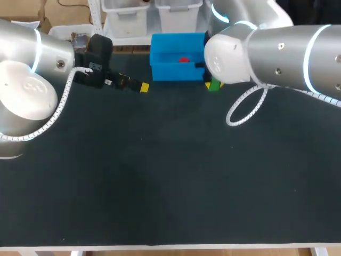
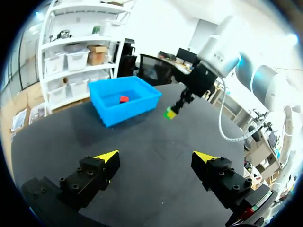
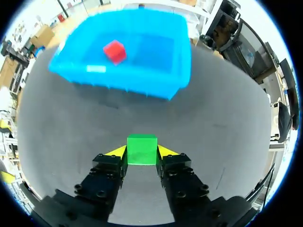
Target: Use the left arm to pick the red cube and place it into the blue plastic box first, then use the right arm to grasp the green cube and put it into the same blue plastic box after the first action is fully finished.
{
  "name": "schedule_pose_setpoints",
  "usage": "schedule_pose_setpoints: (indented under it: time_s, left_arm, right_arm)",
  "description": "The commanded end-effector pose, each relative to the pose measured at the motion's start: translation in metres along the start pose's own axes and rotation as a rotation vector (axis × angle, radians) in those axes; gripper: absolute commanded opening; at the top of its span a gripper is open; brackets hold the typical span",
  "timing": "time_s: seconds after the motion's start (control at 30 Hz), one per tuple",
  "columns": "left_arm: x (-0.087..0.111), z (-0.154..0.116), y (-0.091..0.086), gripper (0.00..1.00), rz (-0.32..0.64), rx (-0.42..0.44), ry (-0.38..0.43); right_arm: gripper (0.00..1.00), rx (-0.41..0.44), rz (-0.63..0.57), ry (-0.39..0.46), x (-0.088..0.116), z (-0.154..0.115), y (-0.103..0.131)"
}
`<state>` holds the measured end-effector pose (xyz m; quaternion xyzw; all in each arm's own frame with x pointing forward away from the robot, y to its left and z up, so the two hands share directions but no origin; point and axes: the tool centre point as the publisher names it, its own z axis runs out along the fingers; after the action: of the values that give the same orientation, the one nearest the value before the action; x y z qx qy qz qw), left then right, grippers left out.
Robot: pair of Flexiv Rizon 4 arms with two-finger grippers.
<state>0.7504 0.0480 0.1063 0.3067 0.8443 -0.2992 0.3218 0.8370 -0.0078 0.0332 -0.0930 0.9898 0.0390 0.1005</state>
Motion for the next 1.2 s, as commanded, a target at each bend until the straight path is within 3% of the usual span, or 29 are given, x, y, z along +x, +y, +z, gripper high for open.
schedule_pose_setpoints:
  time_s: [0.03,0.23,0.4,0.57,0.83,1.2]
  left_arm:
    - [0.003,-0.001,0.001,1.0,0.003,0.004,-0.011]
    - [0.003,-0.001,0.001,1.0,0.003,0.004,-0.011]
    - [0.003,-0.001,0.001,1.0,0.003,0.004,-0.011]
    - [0.003,-0.001,0.001,1.0,0.003,0.004,-0.011]
    - [0.003,-0.001,0.001,1.0,0.003,0.004,-0.011]
    - [0.003,-0.001,0.001,1.0,0.003,0.004,-0.011]
  right_arm:
    - [0.0,-0.062,-0.033,-0.229,0.011,-0.031,-0.005]
    - [0.0,-0.064,-0.073,-0.419,-0.01,-0.053,-0.002]
    - [0.0,-0.078,-0.12,-0.504,-0.032,-0.063,0.001]
    - [0.0,-0.133,-0.12,-0.522,-0.061,-0.068,0.003]
    - [0.0,-0.144,-0.154,-0.526,-0.104,-0.067,0.003]
    - [0.0,-0.123,-0.202,-0.454,-0.131,-0.052,0.007]
